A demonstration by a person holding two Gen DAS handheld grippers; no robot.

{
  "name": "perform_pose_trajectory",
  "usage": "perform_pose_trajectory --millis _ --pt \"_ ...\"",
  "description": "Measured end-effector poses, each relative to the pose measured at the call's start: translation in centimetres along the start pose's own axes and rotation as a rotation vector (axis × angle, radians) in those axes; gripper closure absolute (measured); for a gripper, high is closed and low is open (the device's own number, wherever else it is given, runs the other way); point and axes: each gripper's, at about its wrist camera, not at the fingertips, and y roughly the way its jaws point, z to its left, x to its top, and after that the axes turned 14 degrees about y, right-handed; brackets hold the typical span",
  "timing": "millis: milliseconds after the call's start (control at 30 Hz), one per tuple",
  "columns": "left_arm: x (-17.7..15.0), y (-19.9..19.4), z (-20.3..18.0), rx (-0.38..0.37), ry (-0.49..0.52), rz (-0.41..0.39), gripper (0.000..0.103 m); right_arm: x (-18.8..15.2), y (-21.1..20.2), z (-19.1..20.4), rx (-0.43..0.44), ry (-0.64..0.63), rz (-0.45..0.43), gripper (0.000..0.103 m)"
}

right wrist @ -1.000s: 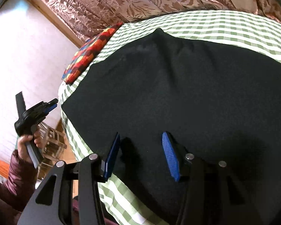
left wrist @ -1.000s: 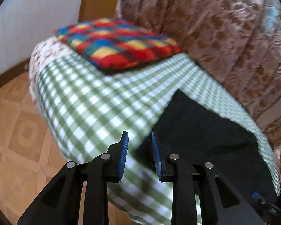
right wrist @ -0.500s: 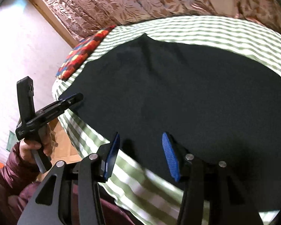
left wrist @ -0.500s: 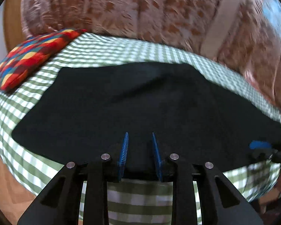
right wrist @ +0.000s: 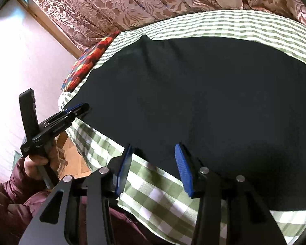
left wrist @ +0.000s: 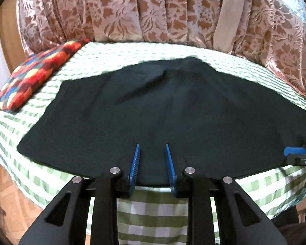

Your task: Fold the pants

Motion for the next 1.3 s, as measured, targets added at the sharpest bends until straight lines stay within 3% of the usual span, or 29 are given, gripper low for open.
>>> perform_pose_trajectory --millis 167,333,567,667,700,800,967,1033,1100,1167,1300 --pt "1.3 -1.0 -1.2 -0.022 0.034 -0.043 0.079 0.5 -2.7 -0.7 -0.011 0.036 -0.065 0.06" --pt "2.2 -0.6 -2.7 -0.049 0.081 -0.053 0.079 1.3 -6.3 -3.7 -0.085 0.12 -0.172 0.06" --pt "1.8 1.3 -4.5 -0.094 0.116 -0.002 0.079 0.9 -11.2 -9.4 -0.215 0.275 -0.296 0.06" --pt "1.3 2.2 -4.8 -0.1 0.107 0.02 0.079 0.4 -12.0 -11.4 -0.263 0.334 -0.304 0.06" --pt "1.2 2.3 -4.9 -0.1 0.105 0.023 0.079 0.1 -12.0 -12.4 -0.279 0.352 -0.298 0.066" --pt "1.1 2.3 -4.9 -0.103 0.103 0.028 0.079 -0.9 -12.1 -13.8 -0.267 0.362 -0.297 0.075" --pt "2.5 1.5 -3.9 -0.16 0.066 -0.006 0.079 -1.1 -13.0 -14.9 -0.198 0.404 -0.31 0.075" --pt "3.5 1.0 -3.5 -0.172 0.063 -0.036 0.079 -1.0 -13.7 -14.9 -0.167 0.436 -0.324 0.073" --pt "4.7 0.9 -3.7 -0.192 0.087 -0.058 0.073 -1.6 -15.7 -15.4 -0.152 0.487 -0.384 0.058" --pt "5.9 1.0 -4.4 -0.219 0.126 -0.085 0.068 -2.3 -17.7 -16.3 -0.154 0.533 -0.431 0.058" --pt "7.3 2.3 -5.7 -0.262 0.145 -0.082 0.068 -4.7 -21.7 -19.8 -0.168 0.698 -0.528 0.057"
